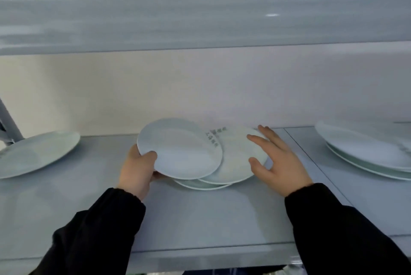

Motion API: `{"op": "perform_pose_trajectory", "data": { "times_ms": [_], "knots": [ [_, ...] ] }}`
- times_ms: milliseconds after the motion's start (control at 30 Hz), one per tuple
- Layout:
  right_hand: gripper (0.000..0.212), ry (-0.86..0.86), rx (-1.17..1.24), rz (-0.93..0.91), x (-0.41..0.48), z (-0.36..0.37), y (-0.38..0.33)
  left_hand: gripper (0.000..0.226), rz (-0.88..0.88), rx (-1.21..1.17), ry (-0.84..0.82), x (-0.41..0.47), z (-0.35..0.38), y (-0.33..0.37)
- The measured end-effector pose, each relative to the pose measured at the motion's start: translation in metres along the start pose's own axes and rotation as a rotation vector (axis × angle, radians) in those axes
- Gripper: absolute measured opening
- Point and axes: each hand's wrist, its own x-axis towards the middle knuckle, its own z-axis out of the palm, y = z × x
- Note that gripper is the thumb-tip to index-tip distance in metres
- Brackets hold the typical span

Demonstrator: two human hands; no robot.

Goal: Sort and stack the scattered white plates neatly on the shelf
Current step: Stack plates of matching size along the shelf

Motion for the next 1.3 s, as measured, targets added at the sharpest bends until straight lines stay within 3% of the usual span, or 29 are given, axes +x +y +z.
{"op": "perform_pose_trajectory", "data": {
  "times_ms": [233,333,400,867,1067,1167,1300],
  "knots": [
    [0.056,-0.048,0.021,0.022,0.0,0.002,0.0,0.046,0.028,0.268,0.019,0.011,-0.006,-0.011],
    [0.059,-0.064,0.017,0.039,0.0,0.002,0.0,0.074,0.087,0.53,0.082,0.013,-0.005,-0.013],
    [0.062,-0.062,0.021,0.046,0.0,0.002,-0.001,0.076,0.166,0.621,0.083,0.011,-0.004,-0.014],
    [0.061,-0.075,0.026,0.056,-0.003,0.002,-0.003,0.08,0.278,0.669,0.092,0.005,-0.016,-0.016],
    [0.052,-0.039,-0.005,0.069,-0.006,0.001,-0.004,0.082,0.35,0.746,0.042,0.002,-0.042,-0.014],
    [0.057,0.012,-0.038,0.073,-0.005,0.001,-0.016,0.073,0.392,0.796,0.024,0.0,-0.068,-0.007],
    [0.055,0.081,-0.022,-0.066,-0.004,0.021,-0.06,0.057,0.476,0.939,0.017,0.001,-0.119,0.002]
  ]
}}
